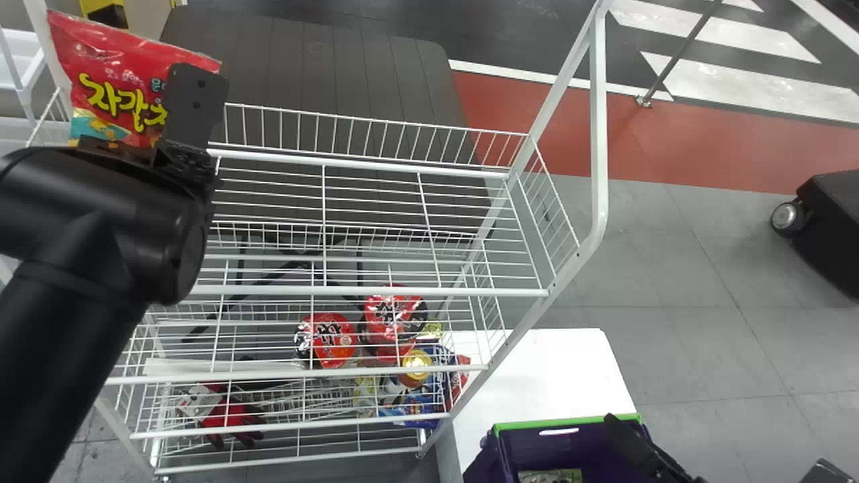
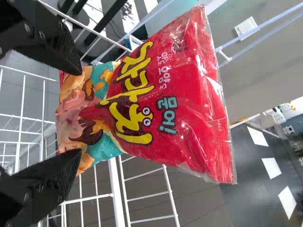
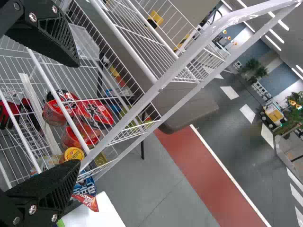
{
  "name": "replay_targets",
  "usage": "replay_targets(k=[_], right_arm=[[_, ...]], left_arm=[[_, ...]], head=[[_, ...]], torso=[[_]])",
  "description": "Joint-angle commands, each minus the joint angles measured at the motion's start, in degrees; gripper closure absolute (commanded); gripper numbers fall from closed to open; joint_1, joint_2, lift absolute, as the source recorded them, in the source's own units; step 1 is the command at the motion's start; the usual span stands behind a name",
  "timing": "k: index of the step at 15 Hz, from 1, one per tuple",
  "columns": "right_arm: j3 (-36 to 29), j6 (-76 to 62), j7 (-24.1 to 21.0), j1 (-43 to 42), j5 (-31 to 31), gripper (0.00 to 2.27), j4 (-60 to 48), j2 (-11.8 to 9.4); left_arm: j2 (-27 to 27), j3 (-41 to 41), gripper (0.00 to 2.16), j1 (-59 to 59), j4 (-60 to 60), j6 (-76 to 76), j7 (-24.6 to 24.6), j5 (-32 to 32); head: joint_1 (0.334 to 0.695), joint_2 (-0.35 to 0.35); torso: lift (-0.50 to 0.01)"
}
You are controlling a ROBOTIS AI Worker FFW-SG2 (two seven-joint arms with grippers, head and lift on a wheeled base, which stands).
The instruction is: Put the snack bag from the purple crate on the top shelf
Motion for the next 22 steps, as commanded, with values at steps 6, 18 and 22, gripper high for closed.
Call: replay_targets(k=[6,18,22], right_arm=[[0.0,0.0,-0.2,-0.1,0.5,0.09,-1.4,0.1],[37.4,-2.1,-15.8,2.6,32.5,0.09,-32.1,0.1],[46.3,-16.7,-17.7,1.4,40.6,0.09,-23.6,0.1]], left_arm=[[-0.1,-0.2,0.15,14.2,-19.0,0.9,-1.1,0.0],[4.0,11.8,0.10,43.4,-36.1,-31.1,-9.4,2.1],[6.1,15.6,0.10,50.5,-34.6,-39.2,-11.3,3.8]], head=[[0.695,-0.337],[0.695,-0.034],[0.695,0.132]], torso=[[0.000],[0.000],[0.000]])
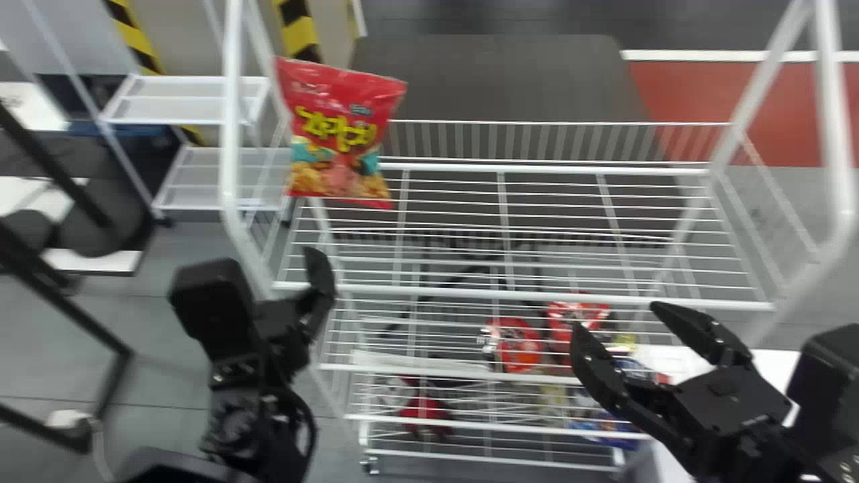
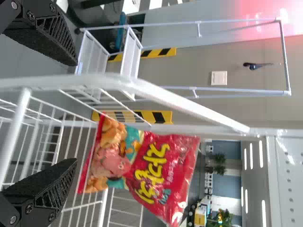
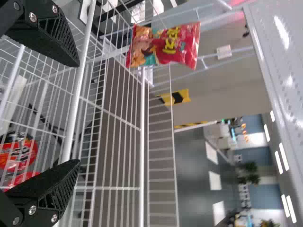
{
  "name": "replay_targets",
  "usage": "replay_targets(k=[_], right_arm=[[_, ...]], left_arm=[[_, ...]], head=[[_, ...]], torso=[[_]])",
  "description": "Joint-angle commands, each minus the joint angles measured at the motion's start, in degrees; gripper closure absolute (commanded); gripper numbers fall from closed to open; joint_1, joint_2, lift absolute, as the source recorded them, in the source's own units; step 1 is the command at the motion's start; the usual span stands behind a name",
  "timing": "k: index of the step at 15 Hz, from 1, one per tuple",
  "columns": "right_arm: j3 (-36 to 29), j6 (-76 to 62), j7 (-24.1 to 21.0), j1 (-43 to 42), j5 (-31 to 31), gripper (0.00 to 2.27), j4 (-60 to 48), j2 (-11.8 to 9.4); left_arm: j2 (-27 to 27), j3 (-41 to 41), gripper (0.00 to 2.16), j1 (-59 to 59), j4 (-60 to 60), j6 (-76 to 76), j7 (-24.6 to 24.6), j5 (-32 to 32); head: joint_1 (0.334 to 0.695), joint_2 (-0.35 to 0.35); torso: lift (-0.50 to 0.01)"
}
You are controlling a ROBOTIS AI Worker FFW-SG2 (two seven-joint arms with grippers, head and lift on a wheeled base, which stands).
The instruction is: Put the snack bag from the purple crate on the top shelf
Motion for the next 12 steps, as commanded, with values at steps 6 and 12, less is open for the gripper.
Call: replay_targets(k=[6,12], right_arm=[[3.0,-22.0,-6.7,3.0,-0.5,0.09,9.1,-3.3],[-6.3,-25.7,-2.7,3.9,-8.3,0.09,12.4,-3.3]], left_arm=[[2.7,0.7,0.06,4.0,4.1,-9.8,0.4,1.3],[2.7,0.7,0.05,5.2,4.6,-12.1,0.9,0.9]], head=[[0.695,0.230],[0.695,0.160]], torso=[[0.000],[0.000]])
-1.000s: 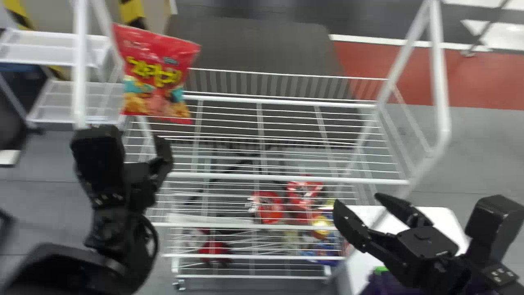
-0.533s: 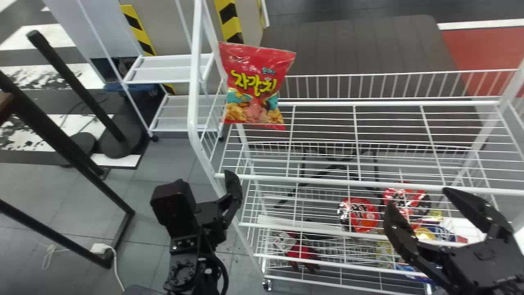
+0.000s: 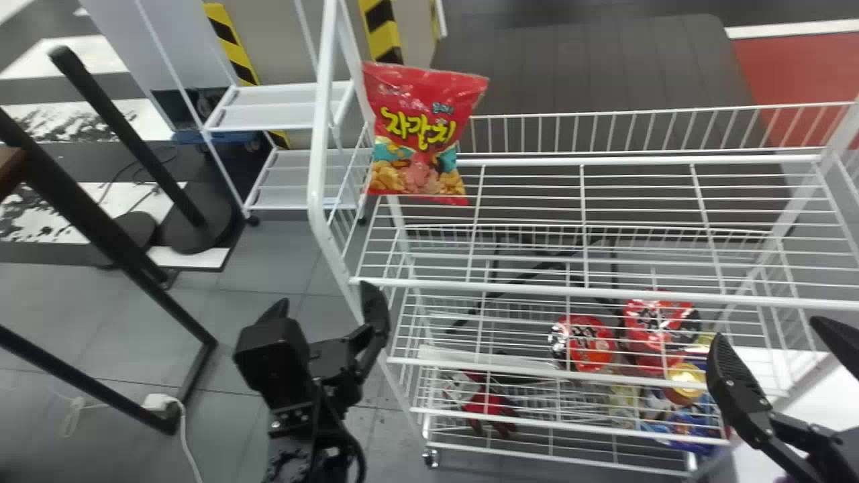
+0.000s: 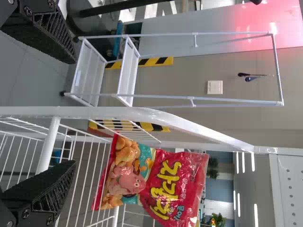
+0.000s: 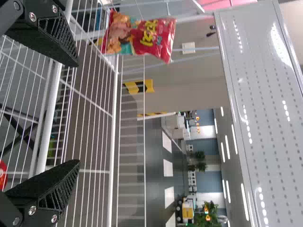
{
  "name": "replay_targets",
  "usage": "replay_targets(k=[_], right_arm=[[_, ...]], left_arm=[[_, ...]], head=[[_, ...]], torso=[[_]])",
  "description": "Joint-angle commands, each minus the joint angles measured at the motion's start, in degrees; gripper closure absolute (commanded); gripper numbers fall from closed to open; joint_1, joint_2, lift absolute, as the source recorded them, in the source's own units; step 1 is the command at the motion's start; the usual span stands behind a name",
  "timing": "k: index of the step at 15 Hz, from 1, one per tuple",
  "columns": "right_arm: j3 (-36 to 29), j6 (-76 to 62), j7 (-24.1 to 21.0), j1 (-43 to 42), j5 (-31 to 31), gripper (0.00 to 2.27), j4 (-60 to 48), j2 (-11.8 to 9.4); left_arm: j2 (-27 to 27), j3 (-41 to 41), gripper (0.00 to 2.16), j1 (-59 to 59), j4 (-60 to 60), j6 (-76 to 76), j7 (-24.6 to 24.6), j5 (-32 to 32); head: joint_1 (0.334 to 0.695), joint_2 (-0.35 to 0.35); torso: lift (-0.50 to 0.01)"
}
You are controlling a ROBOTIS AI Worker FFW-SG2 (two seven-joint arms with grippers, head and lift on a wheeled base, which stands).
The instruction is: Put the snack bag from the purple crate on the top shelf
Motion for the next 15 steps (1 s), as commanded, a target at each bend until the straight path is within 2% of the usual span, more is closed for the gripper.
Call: replay_targets(k=[1,5,15], right_arm=[[-1.3,-0.3,0.4,-0.3,-0.8,0.09,0.9,0.1],[-1.5,0.6,1.5,-1.4,-1.1,0.09,1.6,0.0],[-0.9,2.5,2.1,-1.7,-1.0,0.08,0.7,0.0]], left_arm=[[0.0,-0.2,0.05,0.1,0.0,-0.1,0.2,-0.1],[0.0,-0.7,0.04,0.7,1.4,-3.8,1.4,-0.7],[0.0,-1.6,0.04,1.7,1.9,-5.9,3.9,-1.2]], head=[[0.695,0.133],[0.695,0.113],[0.695,0.137]], torso=[[0.000],[0.000],[0.000]])
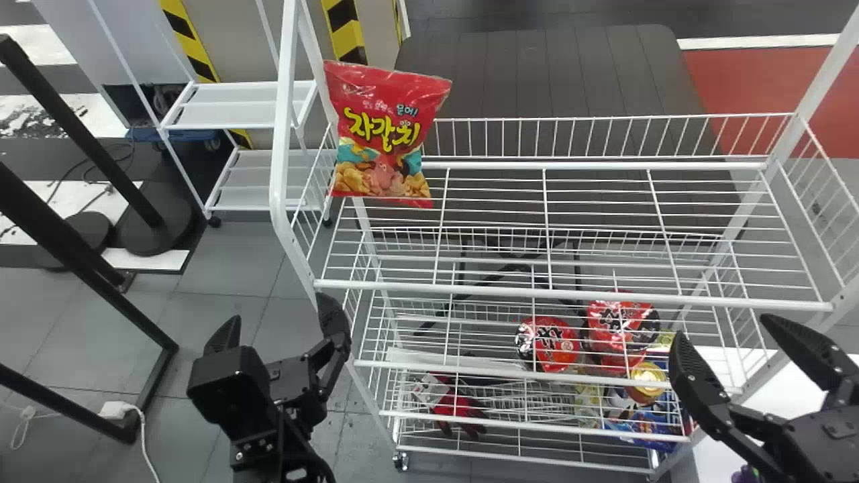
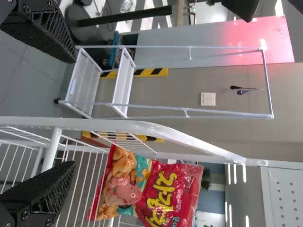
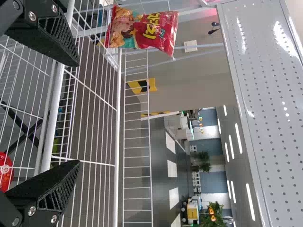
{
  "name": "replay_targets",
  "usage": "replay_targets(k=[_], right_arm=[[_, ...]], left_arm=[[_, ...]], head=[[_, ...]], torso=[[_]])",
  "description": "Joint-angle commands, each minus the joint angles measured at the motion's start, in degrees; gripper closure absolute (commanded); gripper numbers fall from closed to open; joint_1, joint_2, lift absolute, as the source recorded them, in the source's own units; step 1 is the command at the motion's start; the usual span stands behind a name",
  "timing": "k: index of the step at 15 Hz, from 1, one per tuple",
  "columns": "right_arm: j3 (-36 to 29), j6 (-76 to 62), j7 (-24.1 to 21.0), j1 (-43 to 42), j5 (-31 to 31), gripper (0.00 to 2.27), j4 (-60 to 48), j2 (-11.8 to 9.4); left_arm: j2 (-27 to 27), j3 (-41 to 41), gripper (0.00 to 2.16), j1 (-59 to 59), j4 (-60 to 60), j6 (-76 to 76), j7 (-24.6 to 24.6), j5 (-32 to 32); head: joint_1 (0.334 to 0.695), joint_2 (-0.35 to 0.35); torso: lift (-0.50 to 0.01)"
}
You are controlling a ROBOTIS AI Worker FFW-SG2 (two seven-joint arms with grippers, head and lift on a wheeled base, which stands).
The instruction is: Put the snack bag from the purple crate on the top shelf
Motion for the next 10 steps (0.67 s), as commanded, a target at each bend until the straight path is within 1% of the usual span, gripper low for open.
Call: replay_targets(k=[1,3,10], right_arm=[[0.2,0.3,0.0,0.1,0.0,0.08,-0.1,0.0],[0.4,0.7,0.0,0.2,0.0,0.08,-0.7,0.0],[0.4,1.0,-0.1,0.3,0.4,0.07,-0.6,0.1]], left_arm=[[0.0,-0.4,0.04,0.0,0.0,0.0,0.1,-0.2],[-0.1,-0.6,0.04,-0.1,0.2,0.0,0.8,-0.2],[-0.1,-1.0,0.04,-0.7,1.3,0.0,0.4,-0.1]], head=[[0.695,0.137],[0.695,0.135],[0.695,0.141]], torso=[[0.000],[0.000],[0.000]])
